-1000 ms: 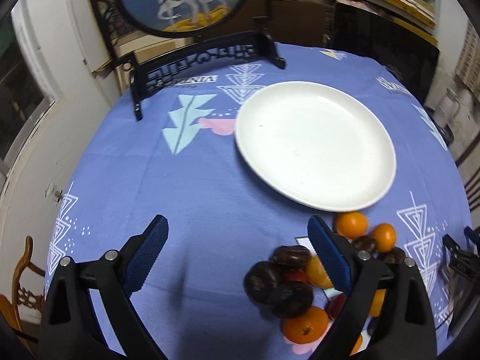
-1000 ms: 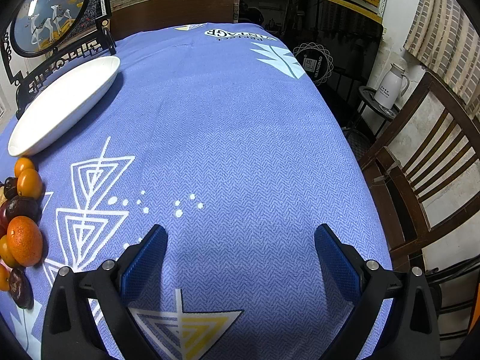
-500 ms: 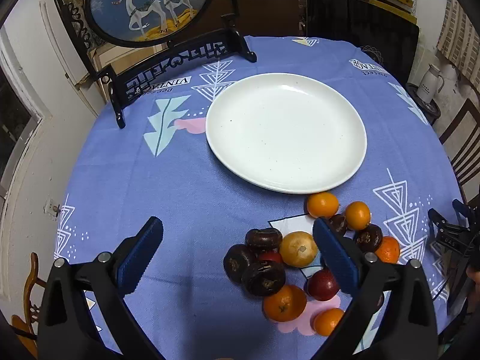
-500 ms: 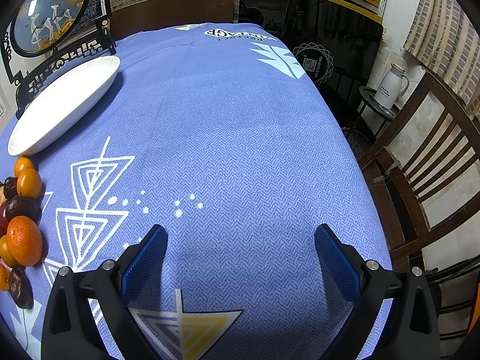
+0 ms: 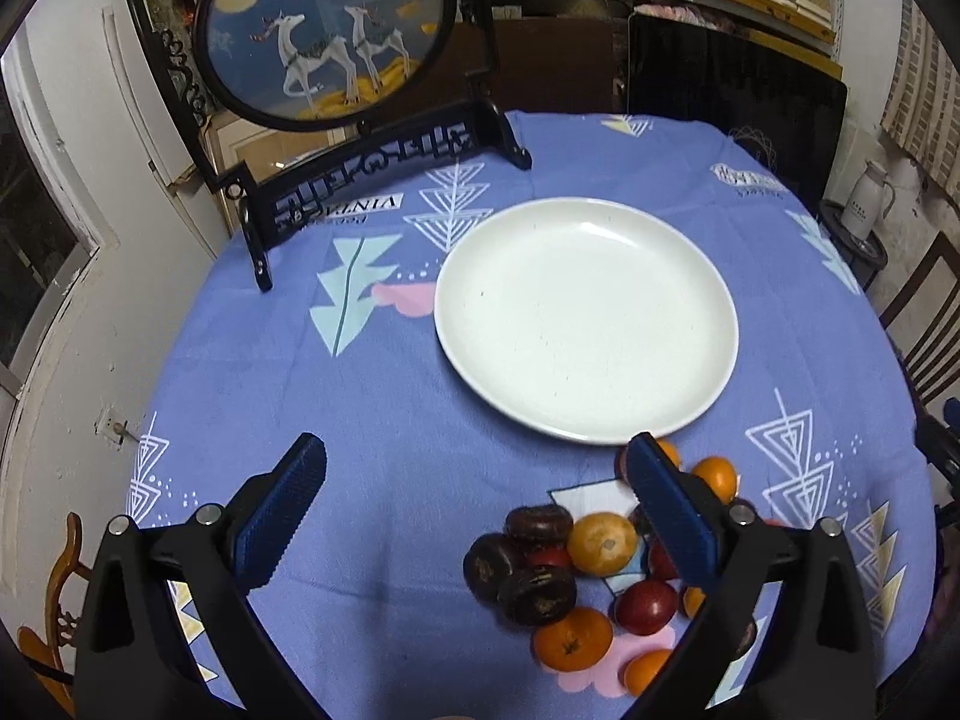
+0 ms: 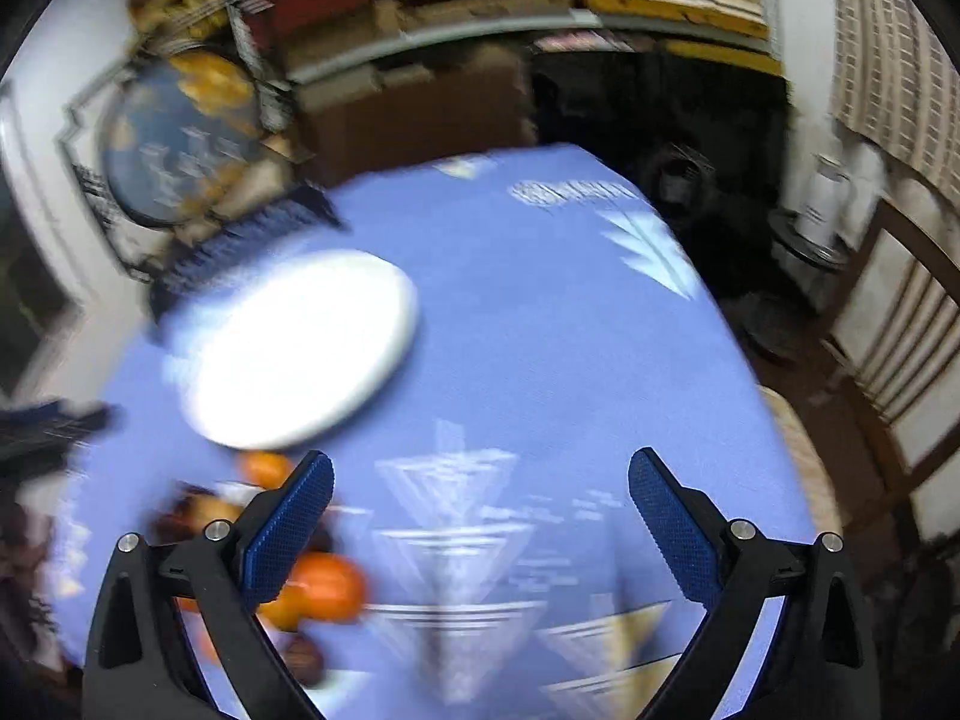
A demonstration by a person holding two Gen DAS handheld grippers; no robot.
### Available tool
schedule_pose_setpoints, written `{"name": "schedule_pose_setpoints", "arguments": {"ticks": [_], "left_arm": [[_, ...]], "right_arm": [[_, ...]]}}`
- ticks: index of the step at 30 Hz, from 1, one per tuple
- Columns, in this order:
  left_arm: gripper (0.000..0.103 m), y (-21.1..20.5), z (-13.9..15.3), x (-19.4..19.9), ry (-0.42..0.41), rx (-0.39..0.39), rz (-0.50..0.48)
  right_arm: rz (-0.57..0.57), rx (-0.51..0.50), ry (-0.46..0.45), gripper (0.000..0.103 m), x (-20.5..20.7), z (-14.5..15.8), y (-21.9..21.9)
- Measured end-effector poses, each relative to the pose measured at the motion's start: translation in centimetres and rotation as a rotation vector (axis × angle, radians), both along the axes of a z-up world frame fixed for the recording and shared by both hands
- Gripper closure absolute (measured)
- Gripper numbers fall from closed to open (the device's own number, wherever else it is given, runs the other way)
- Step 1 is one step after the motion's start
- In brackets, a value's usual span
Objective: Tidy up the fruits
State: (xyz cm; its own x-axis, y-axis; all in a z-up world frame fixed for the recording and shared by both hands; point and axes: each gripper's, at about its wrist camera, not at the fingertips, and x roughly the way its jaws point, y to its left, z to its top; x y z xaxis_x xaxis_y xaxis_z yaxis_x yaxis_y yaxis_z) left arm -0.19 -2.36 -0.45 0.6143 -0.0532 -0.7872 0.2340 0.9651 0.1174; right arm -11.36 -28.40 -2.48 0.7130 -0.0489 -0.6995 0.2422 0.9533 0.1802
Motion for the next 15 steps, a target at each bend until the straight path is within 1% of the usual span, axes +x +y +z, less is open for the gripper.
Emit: {"name": "schedule_pose_setpoints", "arguments": {"ticks": [2,3,5,7,9,12,15], "left_arm": [[0.005,0.0,0.2,0.1,0.005,-0.019,-0.005],[0.005,0.1,0.2,0.2,0.01,-0.027,-0.005],[0.005,0.1,0.1,0.3,0.014,-0.029,-0.001],[0.005,0.4,0.1,0.4,0.014,-0.022,0.009],[0.005,1.0,0.0,0.4,0.008,-0.014,0.027],[0.005,2.1,0.1,0.4,0.0,-0.004,0.066],[0.005,2.9,0.2,0.0,-0.006,-0.009,0.077]], "right_arm": [[0.072,0.042,-0.018,0.003,0.0,1.8,2.7],[0.101,0.041,-0.017,0.003,0.2,2.2,4.0],[0.143,-0.005,-0.008,0.003,1.1,2.7,6.6],[0.164,-0.092,0.039,0.003,2.8,2.6,9.3],[0.155,-0.137,0.08,0.003,4.3,2.8,10.8],[0.134,-0.188,0.104,0.003,5.8,3.1,12.0],[0.115,-0.19,0.11,0.003,6.2,3.3,12.7]]}}
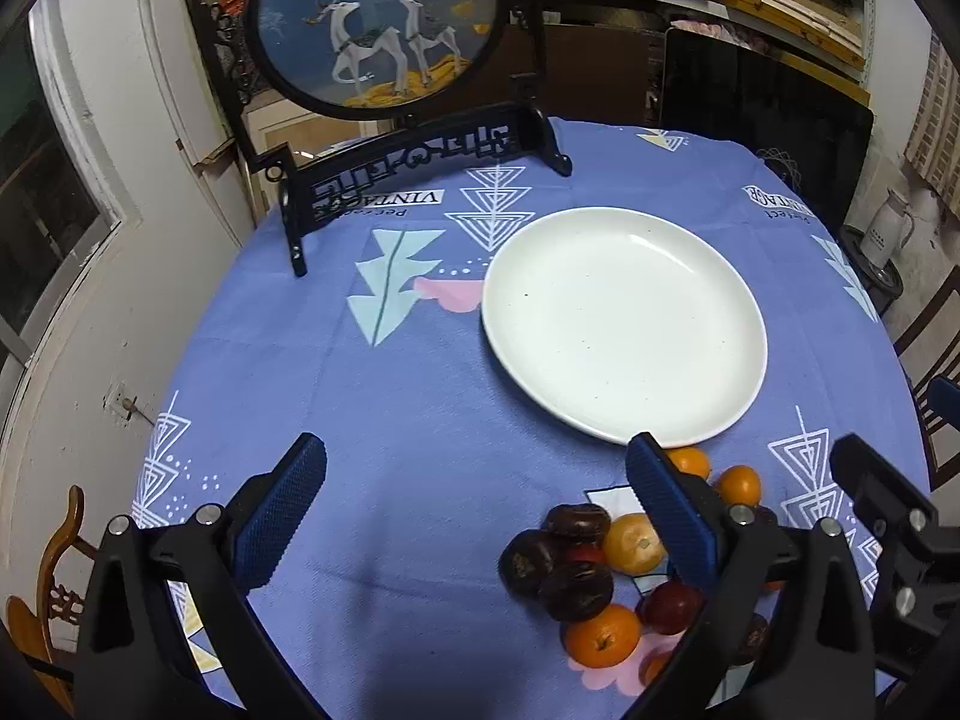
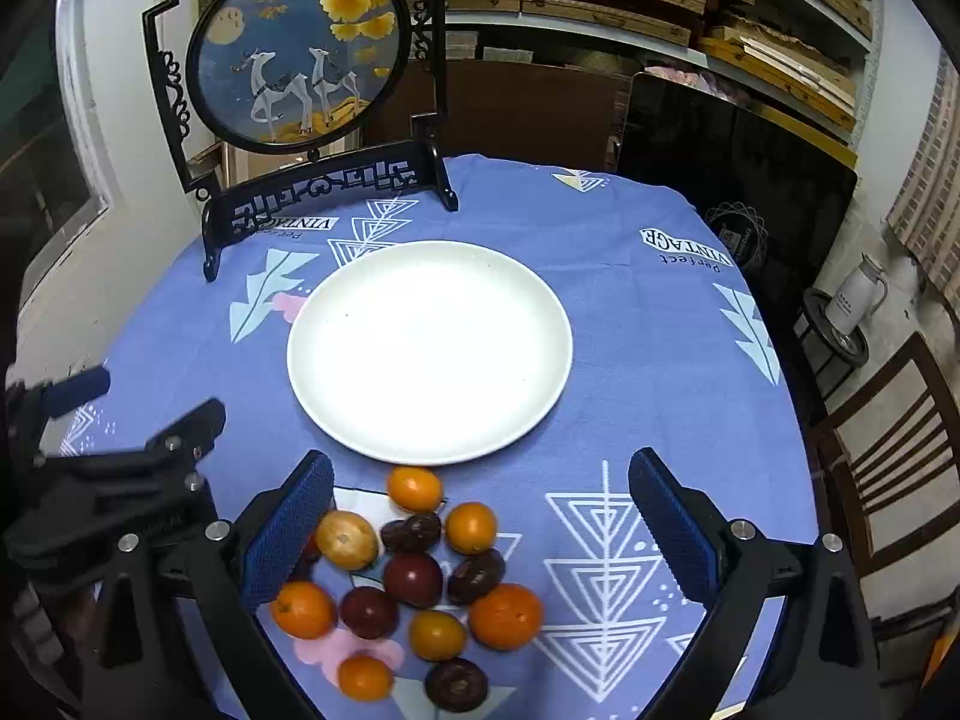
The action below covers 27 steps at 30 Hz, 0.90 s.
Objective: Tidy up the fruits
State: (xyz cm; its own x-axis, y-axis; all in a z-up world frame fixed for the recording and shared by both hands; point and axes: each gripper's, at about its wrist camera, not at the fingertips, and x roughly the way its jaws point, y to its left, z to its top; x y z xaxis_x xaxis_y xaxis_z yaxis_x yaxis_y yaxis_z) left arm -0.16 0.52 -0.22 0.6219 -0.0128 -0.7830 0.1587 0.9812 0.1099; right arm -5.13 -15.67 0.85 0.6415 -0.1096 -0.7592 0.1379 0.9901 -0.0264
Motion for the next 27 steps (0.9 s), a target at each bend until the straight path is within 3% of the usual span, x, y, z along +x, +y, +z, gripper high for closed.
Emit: {"name": "schedule_pose_setpoints", "arguments": {"ticks": [7,17,19,27], "left_arm": [[0.005,-0.2,0.3,-0.9,-0.03,0.016,-0.013],[0.005,-1.1,0.3,-1.1,0.001,-0.045,-0.016],[0.005,-1.3,0.4,-1.5,-0.034,-0.028,-0.002],[0.005,-1.3,0.1,-1.4,-0.008,-0.026,0.001]], "right_arm": [[-0.007,-0.009,-0.009,0.004,-0.7,-0.2,0.9],[-0.049,-0.009,0.008,0.004,-2.0,-1.0,-0.5],[-0.056,-0.008,0.008,0.004,-2.1,-1.1,-0.8],[-0.036,-0.006,0.019,0.004,-2.0,-1.3,-0.4]]}}
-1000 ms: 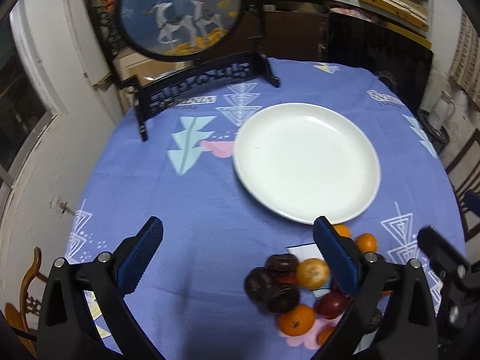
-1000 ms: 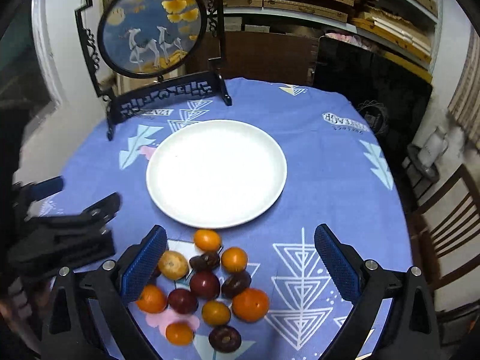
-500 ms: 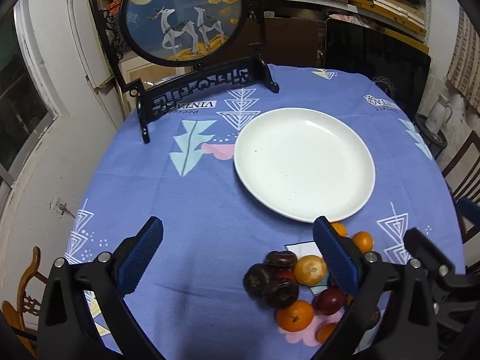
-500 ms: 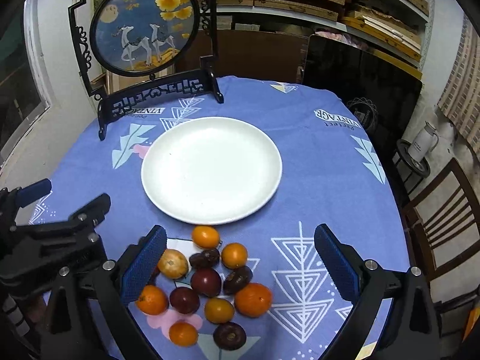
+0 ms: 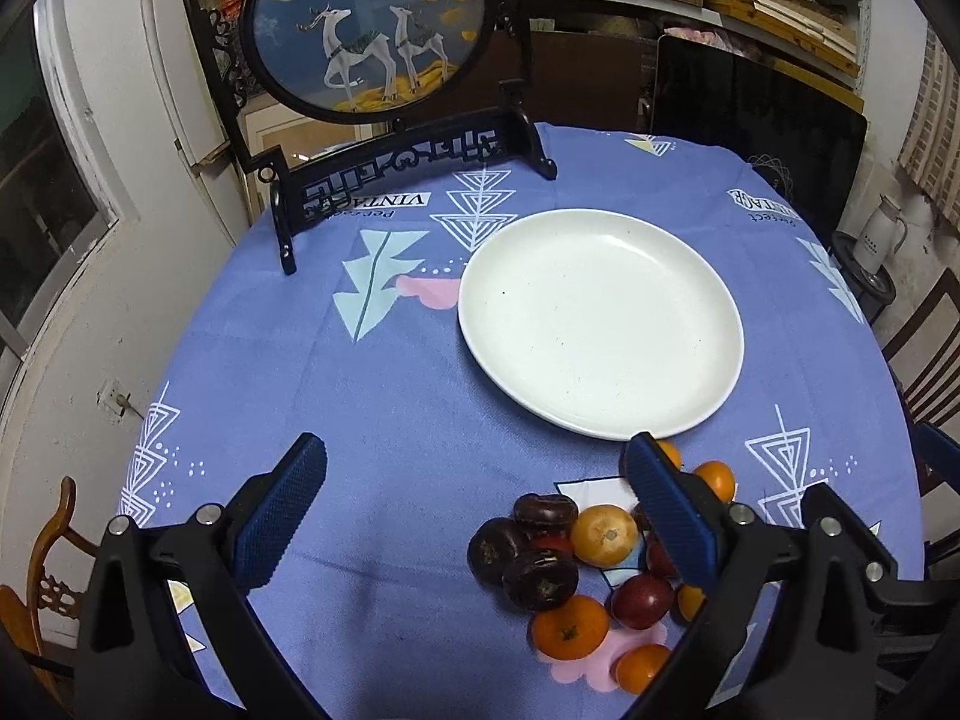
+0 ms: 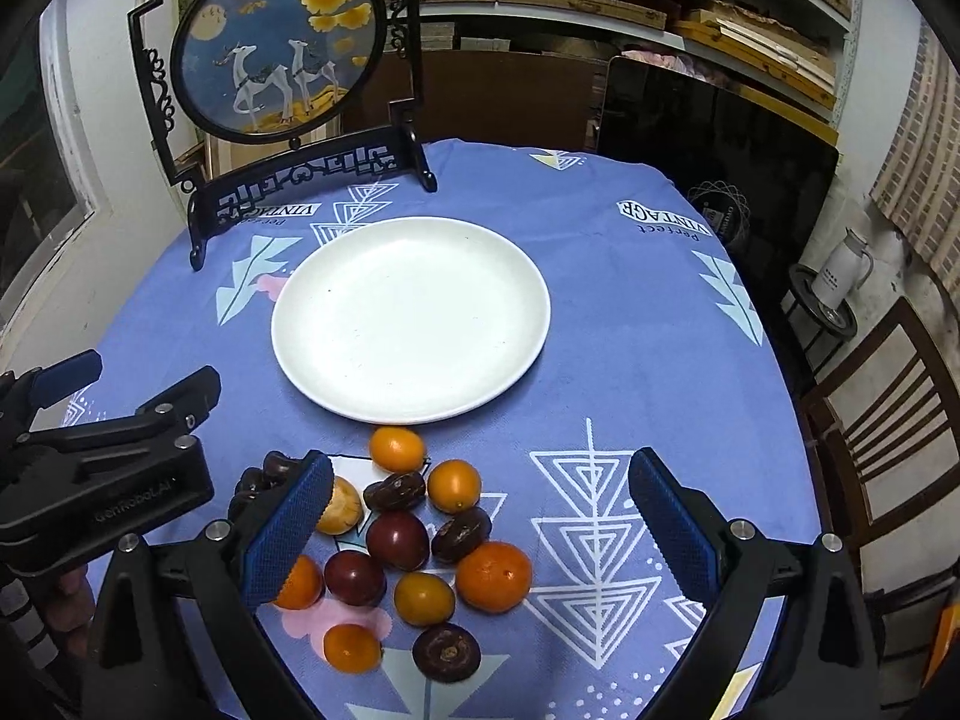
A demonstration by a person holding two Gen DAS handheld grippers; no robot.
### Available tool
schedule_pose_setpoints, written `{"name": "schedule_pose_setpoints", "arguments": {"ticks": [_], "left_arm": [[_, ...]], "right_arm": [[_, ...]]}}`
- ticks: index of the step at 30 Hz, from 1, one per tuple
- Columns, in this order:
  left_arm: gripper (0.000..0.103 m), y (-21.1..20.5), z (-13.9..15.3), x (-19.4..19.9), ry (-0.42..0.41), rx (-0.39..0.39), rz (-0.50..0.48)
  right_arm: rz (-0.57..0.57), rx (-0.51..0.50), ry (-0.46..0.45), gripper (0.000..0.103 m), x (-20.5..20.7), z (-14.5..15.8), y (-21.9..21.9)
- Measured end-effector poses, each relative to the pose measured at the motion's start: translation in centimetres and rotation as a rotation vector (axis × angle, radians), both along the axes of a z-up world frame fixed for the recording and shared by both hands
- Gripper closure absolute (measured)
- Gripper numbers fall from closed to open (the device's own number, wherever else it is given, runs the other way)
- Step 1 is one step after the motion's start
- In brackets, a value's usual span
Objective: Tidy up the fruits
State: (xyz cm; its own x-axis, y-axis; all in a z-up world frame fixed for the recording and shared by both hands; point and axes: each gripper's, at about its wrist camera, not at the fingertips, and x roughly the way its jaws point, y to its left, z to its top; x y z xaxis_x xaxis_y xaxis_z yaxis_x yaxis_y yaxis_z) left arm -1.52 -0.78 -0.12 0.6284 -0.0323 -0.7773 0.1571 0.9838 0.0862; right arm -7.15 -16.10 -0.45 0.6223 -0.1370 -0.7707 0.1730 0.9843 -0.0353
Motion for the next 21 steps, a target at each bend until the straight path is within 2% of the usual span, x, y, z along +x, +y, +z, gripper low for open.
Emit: {"name": "schedule_pose_setpoints", "arguments": {"ticks": [12,16,18,21], "left_arm": [[0.005,0.7,0.1,0.2,0.001,-0.026,0.003],[0.005,0.2,1.0,-0.3,-0.067,0.026,-0.012],[0.005,0.4,1.6,-0.6,-0.104,0.013,-0.024],[0.005,0.9,1.7,-0.4,-0.104,0.007,-0.001]], "right_arm": [[0.014,-0.001,0.004,0.004,0.3,0.0,0.4],[0.011,-0.012,-0.006,0.004,0.3,0.2,0.4],[0.001,-0.017,-0.021,0.004,0.1,0.4,0.2],[-0.012,-0.002,-0.02,0.004,0.2,0.4,-0.2]]}}
